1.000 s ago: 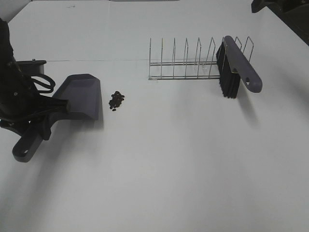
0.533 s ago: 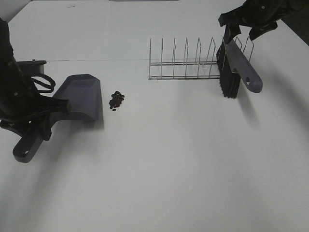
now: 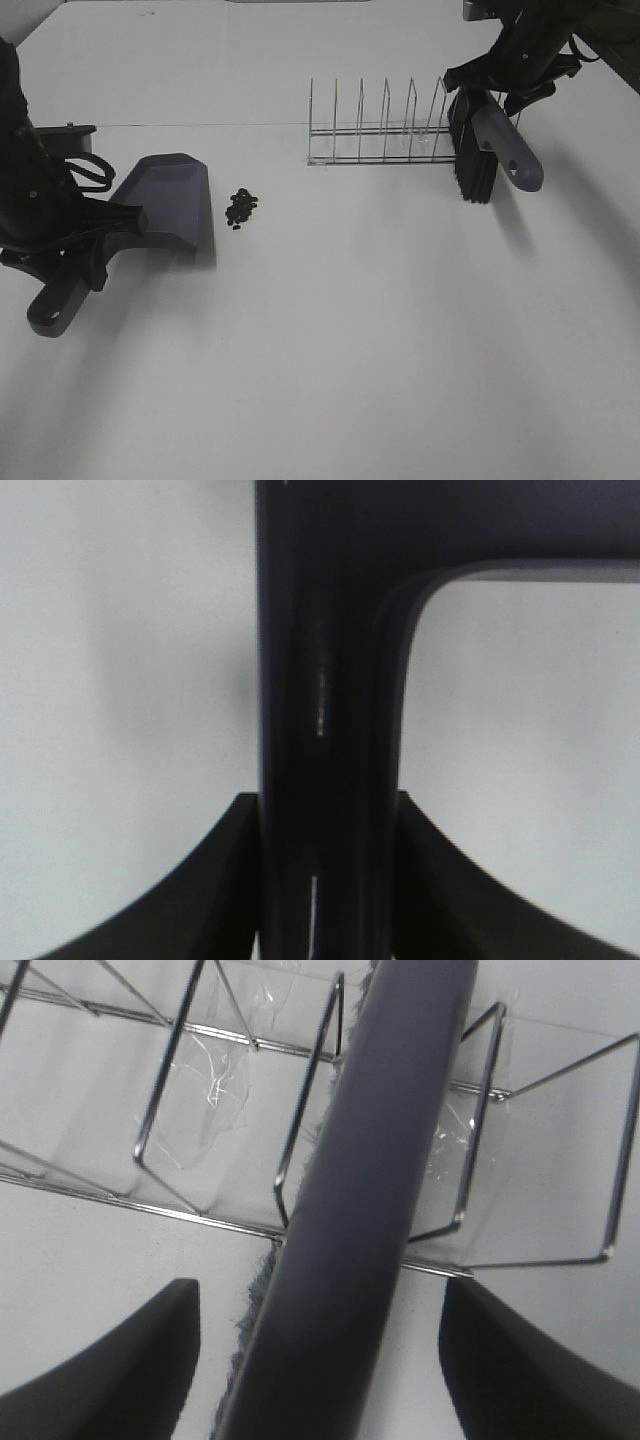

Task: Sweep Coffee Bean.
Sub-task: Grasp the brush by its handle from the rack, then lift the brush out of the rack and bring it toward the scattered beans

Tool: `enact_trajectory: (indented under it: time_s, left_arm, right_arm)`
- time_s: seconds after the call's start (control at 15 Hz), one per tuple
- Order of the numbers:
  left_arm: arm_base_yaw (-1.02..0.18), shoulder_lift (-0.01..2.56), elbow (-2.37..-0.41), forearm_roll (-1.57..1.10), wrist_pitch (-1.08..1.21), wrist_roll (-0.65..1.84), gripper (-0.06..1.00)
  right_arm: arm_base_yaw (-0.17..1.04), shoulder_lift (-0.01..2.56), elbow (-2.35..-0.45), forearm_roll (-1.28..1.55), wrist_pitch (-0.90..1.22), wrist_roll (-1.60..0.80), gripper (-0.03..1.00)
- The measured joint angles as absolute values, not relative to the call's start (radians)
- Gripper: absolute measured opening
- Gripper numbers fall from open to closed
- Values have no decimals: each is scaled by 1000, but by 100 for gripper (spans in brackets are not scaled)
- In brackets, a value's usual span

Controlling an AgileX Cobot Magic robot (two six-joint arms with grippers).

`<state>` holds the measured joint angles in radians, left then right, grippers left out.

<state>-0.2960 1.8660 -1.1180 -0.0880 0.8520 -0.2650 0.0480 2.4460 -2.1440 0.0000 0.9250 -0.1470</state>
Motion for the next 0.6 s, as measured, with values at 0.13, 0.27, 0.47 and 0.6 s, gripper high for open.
enact_trajectory:
  time_s: [0.13, 0.27, 0.47, 0.6]
  left_arm:
    - [-296, 1866, -1118, -88, 852, -265, 32]
    - [-296, 1866, -1118, -88, 852, -265, 32]
    - [-296, 1866, -1118, -88, 852, -265, 32]
    - [-296, 1866, -1118, -88, 852, -265, 32]
  right_arm:
    - [48, 2457, -2144, -6, 923, -149, 47]
    - [47, 2457, -2150, -22, 921, -146, 30]
    - [43, 2456, -2150, -24, 928, -126, 29]
    - [43, 2440, -2150, -22, 949, -104, 29]
